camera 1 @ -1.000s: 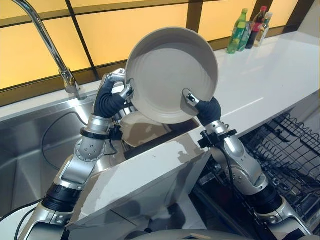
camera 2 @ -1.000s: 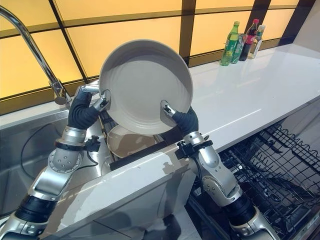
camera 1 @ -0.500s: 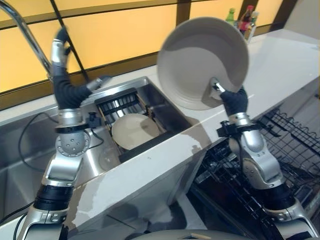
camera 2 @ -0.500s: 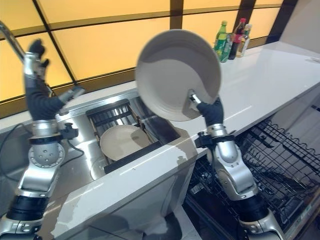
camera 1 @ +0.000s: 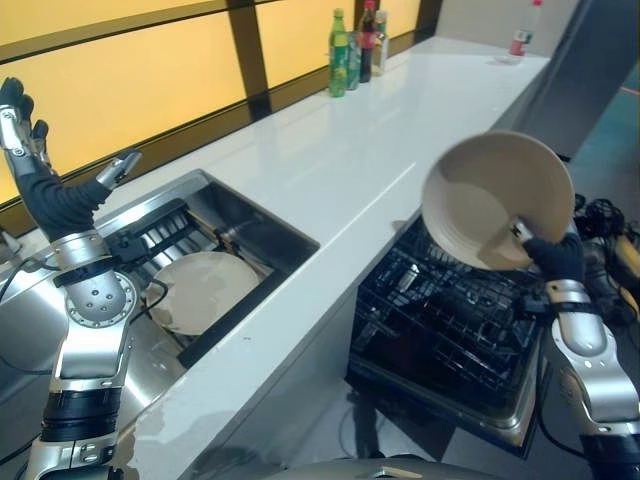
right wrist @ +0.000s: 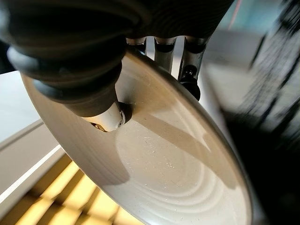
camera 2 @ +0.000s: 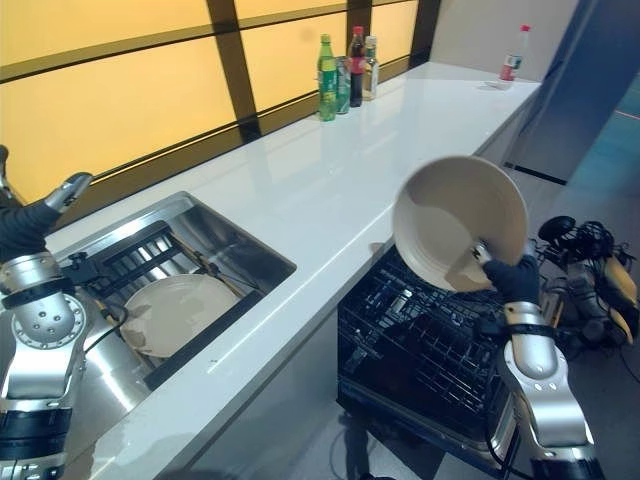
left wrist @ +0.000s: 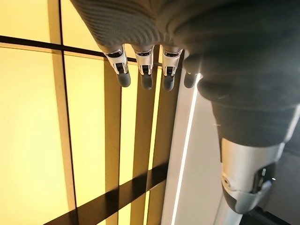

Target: Pick up plates and place into dishwasher.

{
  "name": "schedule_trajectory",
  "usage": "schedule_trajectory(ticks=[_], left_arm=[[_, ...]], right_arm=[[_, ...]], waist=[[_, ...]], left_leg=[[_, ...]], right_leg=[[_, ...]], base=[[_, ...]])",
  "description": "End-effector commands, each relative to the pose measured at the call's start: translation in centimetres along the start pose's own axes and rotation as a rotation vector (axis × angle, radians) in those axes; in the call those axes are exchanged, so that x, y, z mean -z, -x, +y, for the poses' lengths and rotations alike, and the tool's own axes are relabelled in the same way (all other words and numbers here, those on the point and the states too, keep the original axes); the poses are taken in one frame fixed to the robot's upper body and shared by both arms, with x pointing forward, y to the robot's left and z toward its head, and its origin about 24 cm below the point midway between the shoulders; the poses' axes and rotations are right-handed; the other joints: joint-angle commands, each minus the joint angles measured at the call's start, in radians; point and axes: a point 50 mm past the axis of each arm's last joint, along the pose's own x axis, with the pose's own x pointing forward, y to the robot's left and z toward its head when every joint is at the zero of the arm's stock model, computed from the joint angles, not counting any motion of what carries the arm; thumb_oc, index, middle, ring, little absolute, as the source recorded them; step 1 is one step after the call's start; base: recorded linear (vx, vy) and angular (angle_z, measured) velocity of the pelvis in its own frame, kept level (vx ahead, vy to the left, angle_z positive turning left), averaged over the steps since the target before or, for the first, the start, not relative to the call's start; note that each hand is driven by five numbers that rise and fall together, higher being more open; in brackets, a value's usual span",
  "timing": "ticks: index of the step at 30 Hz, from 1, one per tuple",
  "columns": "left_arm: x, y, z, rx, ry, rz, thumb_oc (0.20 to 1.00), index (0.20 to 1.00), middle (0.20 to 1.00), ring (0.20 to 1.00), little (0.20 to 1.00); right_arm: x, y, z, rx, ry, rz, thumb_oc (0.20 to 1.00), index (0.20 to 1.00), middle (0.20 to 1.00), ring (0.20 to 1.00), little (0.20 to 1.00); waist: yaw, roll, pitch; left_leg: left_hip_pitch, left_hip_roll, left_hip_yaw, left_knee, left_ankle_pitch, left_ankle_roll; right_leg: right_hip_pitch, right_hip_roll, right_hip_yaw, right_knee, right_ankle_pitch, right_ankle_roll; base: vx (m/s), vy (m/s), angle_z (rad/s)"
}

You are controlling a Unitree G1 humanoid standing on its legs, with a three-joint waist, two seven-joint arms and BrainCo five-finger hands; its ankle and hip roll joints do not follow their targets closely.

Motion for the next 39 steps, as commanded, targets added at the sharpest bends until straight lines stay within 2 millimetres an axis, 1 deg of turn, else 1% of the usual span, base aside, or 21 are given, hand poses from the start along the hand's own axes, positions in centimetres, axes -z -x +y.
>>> schedule_trajectory(ticks=[1,3,4,5,6,8,9,10,12,15,17,19,22,24,26,28,31,32,34,37,39], left_arm=[[0.1,-1.5,1.4,-0.083,-0.028,-0.040,1.000,1.000,1.000,1.000,1.000],[0.2,-1.6,1.9,-0.116,-0.051,-0.040,1.000,1.000,1.000,1.000,1.000],[0.2,-1.7,2.1,-0.132,-0.060,-0.043,1.000,1.000,1.000,1.000,1.000],[0.1,-1.7,2.2,-0.136,-0.061,-0.045,1.000,1.000,1.000,1.000,1.000],[0.1,-1.8,2.1,-0.134,-0.055,-0.047,1.000,1.000,1.000,1.000,1.000],[-0.1,-2.0,2.1,-0.130,-0.046,-0.054,1.000,1.000,1.000,1.000,1.000],[-0.4,-2.1,2.0,-0.138,-0.030,-0.070,1.000,1.000,1.000,1.000,1.000],[-0.6,-2.2,2.0,-0.152,-0.026,-0.082,1.000,1.000,1.000,1.000,1.000],[-0.6,-2.4,1.8,-0.161,-0.027,-0.094,1.000,1.000,1.000,1.000,1.000],[-1.0,-3.1,0.8,-0.206,-0.002,-0.125,1.000,1.000,1.000,1.000,1.000],[-1.0,-3.4,0.2,-0.217,0.010,-0.125,1.000,1.000,1.000,1.000,1.000],[-1.1,-3.6,0.0,-0.218,0.010,-0.126,1.000,1.000,1.000,1.000,1.000],[-1.2,-4.3,-0.2,-0.240,0.028,-0.135,1.000,1.000,1.000,1.000,1.000],[-1.3,-4.7,-0.3,-0.249,0.041,-0.136,1.000,1.000,1.000,1.000,1.000],[-1.5,-5.1,-0.4,-0.249,0.046,-0.148,1.000,1.000,1.000,1.000,1.000],[-1.8,-5.4,-0.5,-0.244,0.048,-0.159,1.000,1.000,1.000,1.000,1.000],[-2.2,-6.0,-0.5,-0.242,0.048,-0.176,1.000,1.000,1.000,1.000,1.000],[-2.3,-6.1,-0.5,-0.244,0.049,-0.177,1.000,1.000,1.000,1.000,1.000],[-2.6,-6.6,-0.4,-0.251,0.050,-0.188,1.000,1.000,1.000,1.000,1.000],[-2.9,-6.9,-0.4,-0.254,0.052,-0.198,1.000,1.000,1.000,1.000,1.000],[-3.0,-7.0,-0.4,-0.253,0.053,-0.203,1.000,1.000,1.000,1.000,1.000]], right_arm=[[-2.2,-1.1,-2.1,0.076,0.044,-0.138,0.200,0.200,0.200,0.200,0.200],[-1.7,-1.3,-1.9,0.046,0.032,-0.122,0.200,0.200,0.200,0.200,0.200],[-1.4,-1.5,-1.4,0.015,-0.031,-0.107,0.200,0.200,0.200,0.200,0.200],[-1.3,-1.6,-1.1,0.004,-0.053,-0.102,0.200,0.200,0.200,0.200,0.200],[-0.8,-1.7,-0.5,-0.004,-0.063,-0.087,0.200,0.200,0.200,0.200,0.200],[-0.1,-1.8,-0.1,-0.003,-0.053,-0.061,0.200,0.200,0.200,0.200,0.200],[0.4,-1.6,0.2,0.000,-0.053,-0.036,0.200,0.200,0.200,0.200,0.200],[0.8,-1.5,0.2,0.002,-0.046,-0.020,0.200,0.200,0.200,0.200,0.200],[1.0,-1.5,0.2,0.001,-0.051,-0.006,0.200,0.200,0.200,0.200,0.200],[0.1,-3.0,0.9,-0.039,-0.036,-0.047,0.200,0.200,0.200,0.200,0.200],[-0.2,-3.8,1.3,-0.068,-0.017,-0.069,0.200,0.200,0.200,0.200,0.200],[-0.8,-4.3,1.5,-0.092,0.002,-0.092,0.200,0.200,0.200,0.200,0.200],[-1.7,-5.4,2.2,-0.142,0.032,-0.130,0.200,0.200,0.200,0.200,0.200],[-2.0,-6.0,2.6,-0.169,0.071,-0.141,0.200,0.200,0.200,0.200,0.200],[-2.2,-6.8,2.8,-0.184,0.158,-0.149,0.200,0.200,0.200,0.200,0.200],[-2.5,-7.5,2.4,-0.171,0.233,-0.161,0.200,0.200,0.200,0.200,0.200],[-3.6,-8.6,1.4,-0.118,0.304,-0.190,0.200,0.200,0.200,0.200,0.200],[-3.7,-8.7,1.4,-0.115,0.309,-0.194,0.200,0.200,0.200,0.200,0.200],[-4.9,-9.4,0.6,-0.050,0.389,-0.243,0.200,0.200,0.200,0.200,0.200],[-6.0,-9.8,-0.3,0.023,0.471,-0.300,0.200,0.200,0.200,0.200,0.200],[-6.5,-10.0,-0.5,0.030,0.510,-0.321,0.200,0.200,0.200,0.200,0.200]], waist=[[-0.016,-0.014,0.017],[-0.009,-0.012,0.043],[0.003,-0.011,0.051],[0.010,-0.011,0.055],[0.020,-0.011,0.062],[0.033,-0.016,0.063],[0.051,-0.028,0.059],[0.059,-0.035,0.059],[0.064,-0.038,0.069],[0.072,-0.019,0.131],[0.075,-0.005,0.161],[0.077,0.004,0.185],[0.082,0.017,0.220],[0.084,0.025,0.231],[0.093,0.034,0.245],[0.098,0.039,0.253],[0.103,0.044,0.264],[0.103,0.044,0.265],[0.104,0.048,0.275],[0.104,0.049,0.281],[0.105,0.047,0.282]], left_leg=[[-0.102,-0.058,-0.040,0.101,-0.087,0.068],[-0.115,-0.053,-0.024,0.106,-0.083,0.068],[-0.124,-0.048,-0.018,0.108,-0.079,0.068],[-0.130,-0.046,-0.016,0.110,-0.077,0.068],[-0.143,-0.042,-0.021,0.115,-0.073,0.072],[-0.159,-0.041,-0.031,0.126,-0.067,0.074],[-0.180,-0.043,-0.045,0.142,-0.056,0.065],[-0.197,-0.045,-0.055,0.159,-0.052,0.058],[-0.220,-0.038,-0.074,0.191,-0.043,0.043],[-0.278,-0.015,-0.099,0.219,-0.022,0.010],[-0.308,-0.007,-0.112,0.220,-0.002,-0.007],[-0.327,0.001,-0.116,0.212,0.016,-0.018],[-0.373,0.000,-0.125,0.205,0.040,-0.028],[-0.392,0.000,-0.129,0.203,0.049,-0.032],[-0.409,-0.001,-0.132,0.200,0.059,-0.035],[-0.418,-0.004,-0.135,0.194,0.066,-0.036],[-0.432,-0.005,-0.137,0.190,0.072,-0.037],[-0.434,-0.005,-0.137,0.190,0.072,-0.037],[-0.445,-0.007,-0.136,0.191,0.072,-0.035],[-0.458,-0.008,-0.133,0.197,0.071,-0.033],[-0.465,-0.008,-0.131,0.202,0.069,-0.032]], right_leg=[[-0.122,-0.020,-0.038,0.137,-0.034,0.047],[-0.151,-0.024,-0.065,0.166,-0.035,0.055],[-0.157,-0.027,-0.084,0.181,-0.044,0.055],[-0.162,-0.027,-0.090,0.197,-0.052,0.054],[-0.173,-0.019,-0.091,0.242,-0.062,0.054],[-0.179,-0.006,-0.096,0.285,-0.088,0.046],[-0.161,-0.012,-0.115,0.253,-0.096,0.037],[-0.149,-0.016,-0.122,0.228,-0.089,0.033],[-0.145,-0.014,-0.137,0.222,-0.083,0.024],[-0.176,-0.001,-0.161,0.238,-0.093,-0.008],[-0.193,0.008,-0.165,0.243,-0.098,-0.021],[-0.202,0.013,-0.166,0.240,-0.101,-0.030],[-0.239,0.016,-0.172,0.251,-0.105,-0.041],[-0.262,0.017,-0.176,0.261,-0.107,-0.045],[-0.287,0.015,-0.179,0.274,-0.109,-0.048],[-0.296,0.014,-0.183,0.279,-0.110,-0.049],[-0.312,0.014,-0.183,0.284,-0.109,-0.048],[-0.315,0.014,-0.182,0.285,-0.109,-0.048],[-0.327,0.015,-0.178,0.288,-0.108,-0.048],[-0.338,0.015,-0.174,0.291,-0.106,-0.046],[-0.341,0.015,-0.172,0.290,-0.106,-0.045]], base=[[-0.18,0.009,-0.31],[-0.16,-0.032,-0.50],[-0.13,-0.063,-0.66],[-0.17,-0.085,-0.72],[-0.13,-0.116,-0.63],[-0.08,-0.184,-0.40],[-0.04,-0.266,-0.09],[-0.05,-0.302,0.00],[-0.08,-0.194,0.10],[-0.26,-0.111,0.21],[-0.21,-0.077,0.21],[-0.15,-0.063,0.15],[-0.21,-0.043,0.01],[-0.15,-0.030,0.05],[-0.12,-0.029,0.04],[-0.07,-0.042,0.03],[-0.05,-0.041,0.03],[-0.05,-0.033,0.01],[-0.05,-0.028,0.00],[-0.01,-0.005,0.00],[0.00,0.000,0.00]])
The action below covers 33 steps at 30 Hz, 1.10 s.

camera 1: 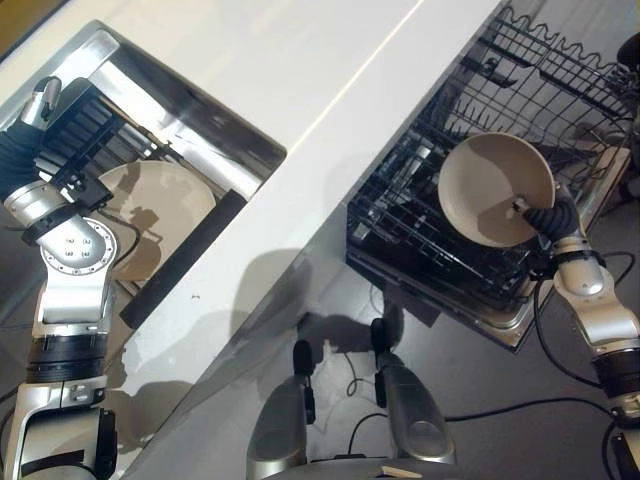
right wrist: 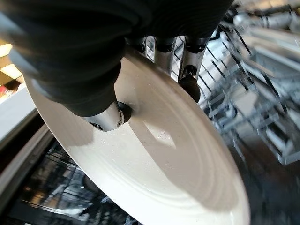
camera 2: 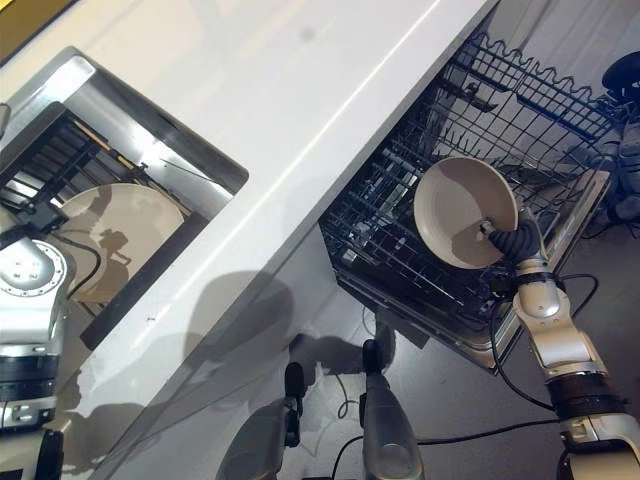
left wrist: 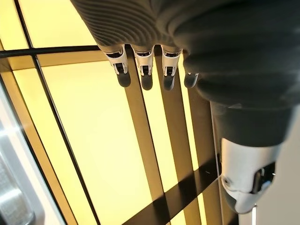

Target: Pick up plates and place into dishwasher.

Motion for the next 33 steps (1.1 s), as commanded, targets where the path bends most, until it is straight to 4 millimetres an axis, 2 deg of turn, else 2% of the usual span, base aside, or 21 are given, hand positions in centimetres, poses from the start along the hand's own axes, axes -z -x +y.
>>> schedule_trajectory(ticks=[1,6,7,11,16,23,28,33], left_arm=[[-1.7,-1.5,-0.3,0.000,0.027,-0.099,1.000,1.000,1.000,1.000,1.000],[-1.8,-1.7,-0.3,0.010,0.020,-0.101,1.000,1.000,1.000,1.000,1.000],[-1.8,-1.9,-0.4,0.015,0.019,-0.103,1.000,1.000,1.000,1.000,1.000],[-2.1,-2.4,-0.6,0.033,0.025,-0.114,1.000,1.000,1.000,1.000,1.000],[-2.4,-2.8,-1.0,0.046,0.030,-0.132,1.000,1.000,1.000,1.000,1.000],[-2.5,-2.8,-1.2,0.030,0.034,-0.137,1.000,1.000,1.000,1.000,1.000],[-3.2,-2.9,-1.9,0.040,0.038,-0.158,1.000,1.000,1.000,1.000,1.000],[-3.5,-3.3,-2.5,0.052,0.020,-0.165,1.000,1.000,1.000,1.000,1.000]], right_arm=[[-3.6,-1.7,-2.4,0.069,0.104,-0.191,0.200,0.200,0.200,0.200,0.200],[-4.4,-1.2,-0.8,-0.162,0.164,-0.256,0.200,0.200,0.200,0.200,0.200],[-4.4,-0.8,0.2,-0.246,0.177,-0.258,0.200,0.200,0.200,0.200,0.200],[-3.9,-0.4,1.6,-0.384,0.184,-0.255,0.200,0.200,0.200,0.200,0.200],[-3.7,-0.3,2.8,-0.458,0.190,-0.249,0.200,0.200,0.200,0.200,0.200],[-3.4,0.8,5.6,-0.561,0.233,-0.230,0.200,0.200,0.200,0.200,0.200],[-2.8,1.7,7.9,-0.666,0.360,-0.217,0.200,0.200,0.200,0.200,0.200],[-2.2,2.3,9.3,-0.712,0.342,-0.177,0.200,0.200,0.200,0.200,0.200]], waist=[[-0.004,-0.002,-0.034],[-0.001,-0.013,-0.032],[0.002,-0.017,-0.030],[0.015,-0.027,-0.022],[0.029,-0.032,-0.011],[0.032,-0.026,0.013],[0.036,-0.019,0.031],[0.038,-0.017,0.035]], left_leg=[[-0.125,-0.031,-0.064,-0.017,0.101,0.007],[-0.142,-0.030,-0.066,0.001,0.098,0.008],[-0.144,-0.028,-0.066,0.001,0.099,0.008],[-0.147,-0.024,-0.072,0.002,0.100,0.008],[-0.156,-0.024,-0.079,0.003,0.103,0.007],[-0.175,-0.027,-0.087,0.005,0.110,0.009],[-0.178,-0.028,-0.086,-0.004,0.115,0.013],[-0.177,-0.032,-0.087,-0.003,0.115,0.015]], right_leg=[[-0.012,0.003,-0.011,0.175,-0.189,0.006],[-0.016,0.005,-0.012,0.178,-0.189,0.006],[-0.014,0.006,-0.015,0.175,-0.189,0.005],[-0.009,0.004,-0.028,0.171,-0.188,0.003],[-0.009,0.003,-0.041,0.171,-0.188,0.002],[-0.028,0.008,-0.041,0.181,-0.188,0.000],[-0.035,0.008,-0.041,0.182,-0.187,-0.001],[-0.033,0.006,-0.045,0.186,-0.190,-0.003]], base=[[0.00,0.000,0.00],[0.02,-0.021,0.03],[0.03,-0.046,0.04],[0.02,-0.063,0.07],[0.00,-0.046,0.09],[0.00,-0.008,0.04],[0.00,0.000,0.00],[0.00,0.000,0.00]])
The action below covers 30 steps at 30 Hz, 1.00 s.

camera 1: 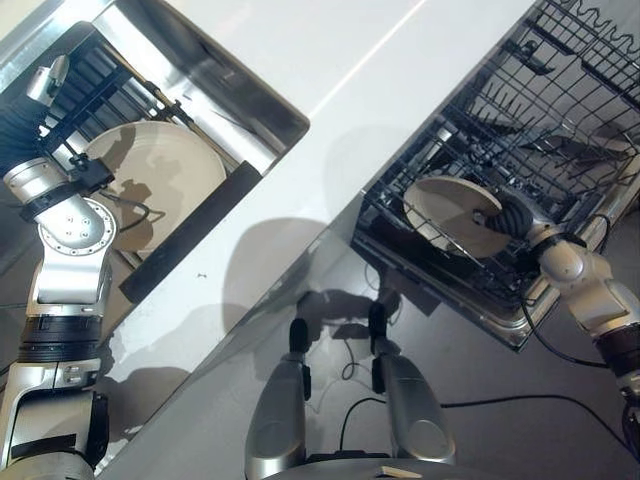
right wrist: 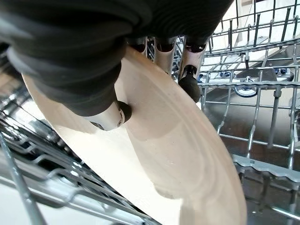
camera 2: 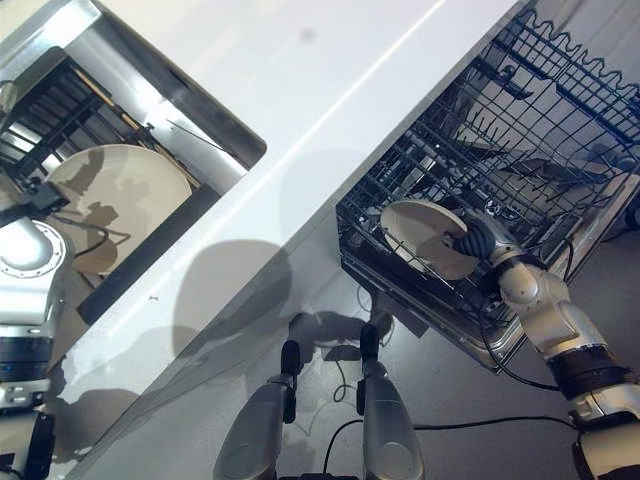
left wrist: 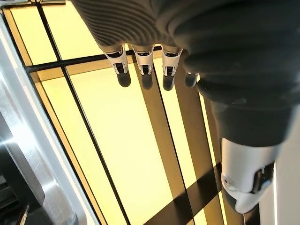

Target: Pick up plates and place into dishwasher.

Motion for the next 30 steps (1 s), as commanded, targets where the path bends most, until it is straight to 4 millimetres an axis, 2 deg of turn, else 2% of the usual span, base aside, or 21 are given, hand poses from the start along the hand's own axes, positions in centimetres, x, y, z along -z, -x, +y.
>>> schedule_trajectory(ticks=[1,8,9,10,11,12,14,19,21,25,30], left_arm=[[-2.6,-2.5,-0.3,-0.011,0.006,-0.127,1.000,1.000,1.000,1.000,1.000],[-1.9,-2.9,-0.2,-0.005,-0.010,-0.082,1.000,1.000,1.000,1.000,1.000],[-1.8,-2.8,-0.2,-0.004,-0.012,-0.078,1.000,1.000,1.000,1.000,1.000],[-1.7,-2.8,0.0,-0.008,-0.012,-0.077,1.000,1.000,1.000,1.000,1.000],[-1.7,-2.8,0.1,-0.008,-0.013,-0.077,1.000,1.000,1.000,1.000,1.000],[-1.6,-2.7,0.1,-0.006,-0.015,-0.074,1.000,1.000,1.000,1.000,1.000],[-1.5,-2.7,0.2,0.003,-0.019,-0.066,1.000,1.000,1.000,1.000,1.000],[-0.9,-2.2,0.7,0.028,-0.064,-0.066,1.000,1.000,1.000,1.000,1.000],[-0.6,-2.0,1.1,0.045,-0.114,-0.071,1.000,1.000,1.000,1.000,1.000],[1.5,-0.9,2.8,0.089,-0.230,0.012,1.000,1.000,1.000,1.000,1.000],[3.0,0.8,4.2,0.144,-0.286,0.087,1.000,1.000,1.000,1.000,1.000]], right_arm=[[-2.9,0.6,6.4,-0.261,-0.049,-0.139,0.200,0.200,0.200,0.200,0.200],[-2.6,1.0,7.0,-0.232,-0.068,-0.114,0.200,0.200,0.200,0.200,0.200],[-2.5,1.1,7.0,-0.228,-0.069,-0.110,0.263,0.263,0.263,0.263,0.263],[-2.3,1.2,7.0,-0.220,-0.074,-0.104,0.467,0.467,0.467,0.467,0.467],[-2.1,1.3,7.0,-0.217,-0.077,-0.099,0.580,0.580,0.580,0.580,0.580],[-1.9,1.4,7.1,-0.214,-0.082,-0.091,0.771,0.771,0.771,0.771,0.771],[-1.6,1.6,7.2,-0.199,-0.096,-0.072,1.000,1.000,1.000,1.000,1.000],[-0.5,2.2,6.4,-0.090,-0.203,-0.040,1.000,1.000,1.000,1.000,1.000],[-0.1,2.5,5.5,-0.017,-0.229,-0.033,1.000,1.000,1.000,1.000,1.000],[0.2,3.5,2.6,0.127,-0.279,-0.049,1.000,1.000,1.000,1.000,1.000],[0.4,4.9,0.8,0.185,-0.258,-0.064,1.000,1.000,1.000,1.000,1.000]], waist=[[0.006,-0.002,-0.010],[0.002,-0.004,-0.018],[0.001,-0.005,-0.021],[0.000,-0.005,-0.025],[0.000,-0.006,-0.028],[-0.001,-0.007,-0.033],[-0.002,-0.010,-0.041],[-0.008,-0.016,-0.077],[-0.011,-0.016,-0.091],[-0.027,-0.013,-0.128],[-0.036,-0.011,-0.164]], left_leg=[[-0.075,-0.035,-0.031,-0.086,0.126,0.027],[-0.060,-0.038,-0.032,-0.085,0.120,0.030],[-0.057,-0.038,-0.032,-0.087,0.119,0.030],[-0.052,-0.038,-0.031,-0.089,0.118,0.030],[-0.048,-0.037,-0.030,-0.090,0.117,0.030],[-0.043,-0.037,-0.029,-0.092,0.116,0.030],[-0.033,-0.037,-0.027,-0.096,0.114,0.031],[0.010,-0.033,-0.024,-0.109,0.106,0.030],[0.025,-0.031,-0.023,-0.114,0.103,0.030],[0.064,-0.027,-0.014,-0.121,0.091,0.030],[0.110,-0.028,-0.006,-0.136,0.082,0.031]], right_leg=[[0.013,0.006,0.003,0.170,-0.197,0.006],[0.025,0.006,0.000,0.168,-0.196,0.008],[0.030,0.005,0.000,0.166,-0.196,0.008],[0.035,0.005,0.000,0.162,-0.196,0.009],[0.039,0.004,0.000,0.159,-0.195,0.009],[0.045,0.004,-0.001,0.156,-0.196,0.009],[0.055,0.002,-0.002,0.150,-0.195,0.011],[0.097,0.000,-0.003,0.132,-0.195,0.014],[0.113,-0.001,-0.002,0.125,-0.194,0.016],[0.145,-0.003,0.007,0.116,-0.197,0.021],[0.182,-0.007,0.013,0.102,-0.201,0.025]], base=[[0.00,0.000,0.00],[0.00,0.000,0.01],[0.00,0.005,0.06],[0.01,0.004,0.05],[0.00,0.000,0.00],[0.00,0.000,0.00],[0.00,0.000,0.00],[0.07,0.001,0.01],[0.09,0.026,0.02],[0.11,0.071,-0.01],[0.12,0.097,-0.03]])
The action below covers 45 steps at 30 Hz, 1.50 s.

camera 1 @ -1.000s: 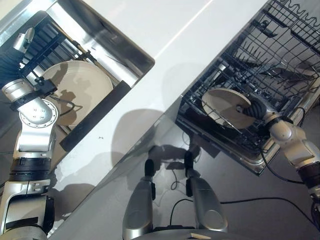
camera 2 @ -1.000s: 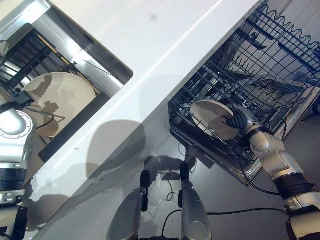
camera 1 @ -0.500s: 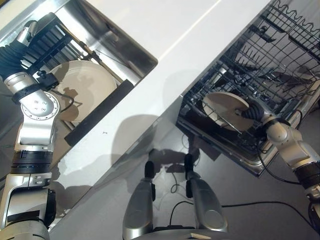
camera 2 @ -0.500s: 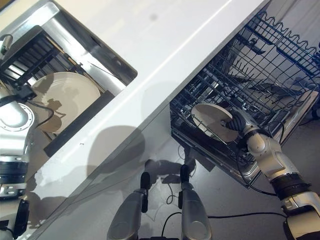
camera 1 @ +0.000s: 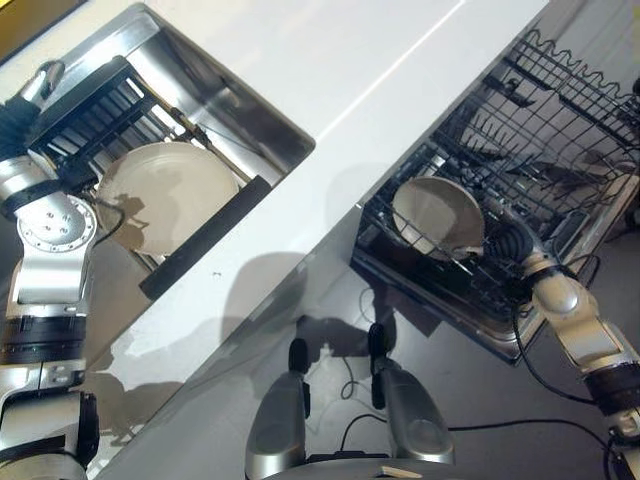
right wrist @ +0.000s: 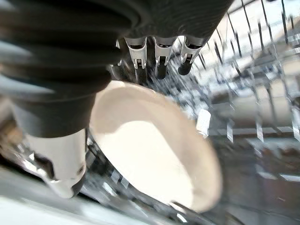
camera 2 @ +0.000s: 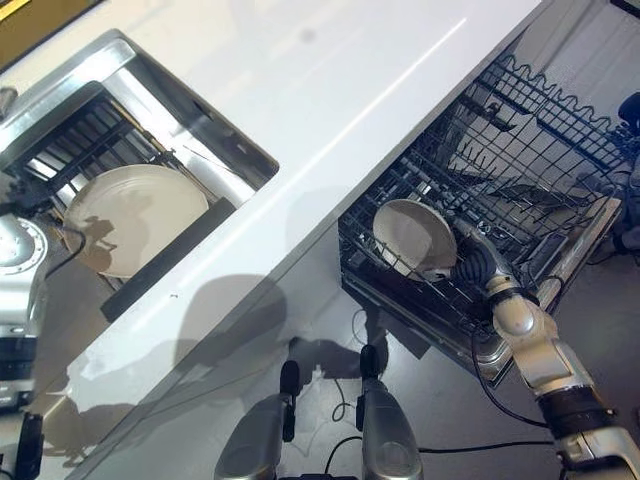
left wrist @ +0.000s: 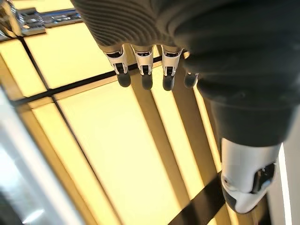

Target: Pick up plates and place into dishwasher.

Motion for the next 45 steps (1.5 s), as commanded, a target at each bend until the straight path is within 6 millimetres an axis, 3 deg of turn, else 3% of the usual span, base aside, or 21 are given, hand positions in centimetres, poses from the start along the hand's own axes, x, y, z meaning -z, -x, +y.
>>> schedule_trajectory(ticks=[1,9,16,21,27,34,45], left_arm=[[0.9,0.9,1.2,0.061,-0.102,-0.009,1.000,1.000,1.000,1.000,1.000],[2.9,2.7,1.7,0.149,-0.150,0.086,1.000,1.000,1.000,1.000,1.000],[4.9,4.3,2.2,0.245,-0.256,0.182,1.000,1.000,1.000,1.000,1.000],[6.3,5.5,2.9,0.255,-0.328,0.233,1.000,1.000,1.000,1.000,1.000],[7.4,7.4,2.7,0.341,-0.362,0.307,1.000,1.000,1.000,1.000,1.000],[8.8,9.0,1.4,0.441,-0.375,0.414,1.000,1.000,1.000,1.000,1.000],[9.0,7.7,0.1,0.499,-0.453,0.401,1.000,1.000,1.000,1.000,1.000]], right_arm=[[-0.5,1.5,-1.2,0.023,0.016,-0.064,1.000,1.000,1.000,1.000,1.000],[-0.8,2.4,-2.1,0.021,0.040,-0.089,1.000,1.000,1.000,1.000,1.000],[-1.6,3.1,-3.8,0.140,0.013,-0.141,1.000,1.000,1.000,1.000,1.000],[-3.7,4.1,-5.6,0.261,-0.072,-0.277,1.000,1.000,1.000,1.000,1.000],[-6.5,5.1,-6.7,0.264,-0.199,-0.461,1.000,1.000,1.000,1.000,1.000],[-9.4,5.2,-8.2,0.290,-0.261,-0.626,1.000,1.000,1.000,1.000,1.000],[-10.8,4.7,-8.4,0.329,-0.277,-0.688,1.000,1.000,1.000,1.000,1.000]], waist=[[-0.008,0.001,-0.154],[-0.013,0.008,-0.204],[-0.017,0.021,-0.231],[-0.027,0.039,-0.247],[-0.034,0.068,-0.249],[-0.042,0.094,-0.212],[-0.044,0.084,-0.133]], left_leg=[[-0.038,-0.031,-0.006,-0.083,0.080,0.029],[0.023,-0.036,0.000,-0.114,0.074,0.032],[0.055,-0.040,0.003,-0.121,0.068,0.033],[0.072,-0.048,0.002,-0.120,0.062,0.034],[0.080,-0.061,0.007,-0.106,0.055,0.033],[0.051,-0.087,0.018,-0.073,0.044,0.043],[-0.055,-0.125,0.051,0.020,0.032,0.072]], right_leg=[[0.046,-0.006,0.013,0.123,-0.185,0.023],[0.093,-0.014,0.012,0.101,-0.189,0.028],[0.117,-0.025,0.006,0.100,-0.194,0.034],[0.124,-0.034,0.010,0.104,-0.199,0.038],[0.123,-0.049,0.015,0.116,-0.208,0.042],[0.077,-0.075,0.028,0.142,-0.207,0.054],[-0.031,-0.097,0.046,0.204,-0.183,0.070]], base=[[0.13,0.094,-0.02],[0.11,0.086,-0.02],[0.10,0.072,0.01],[0.11,0.116,0.02],[0.13,0.185,0.02],[0.08,0.193,0.00],[0.03,0.090,-0.02]])
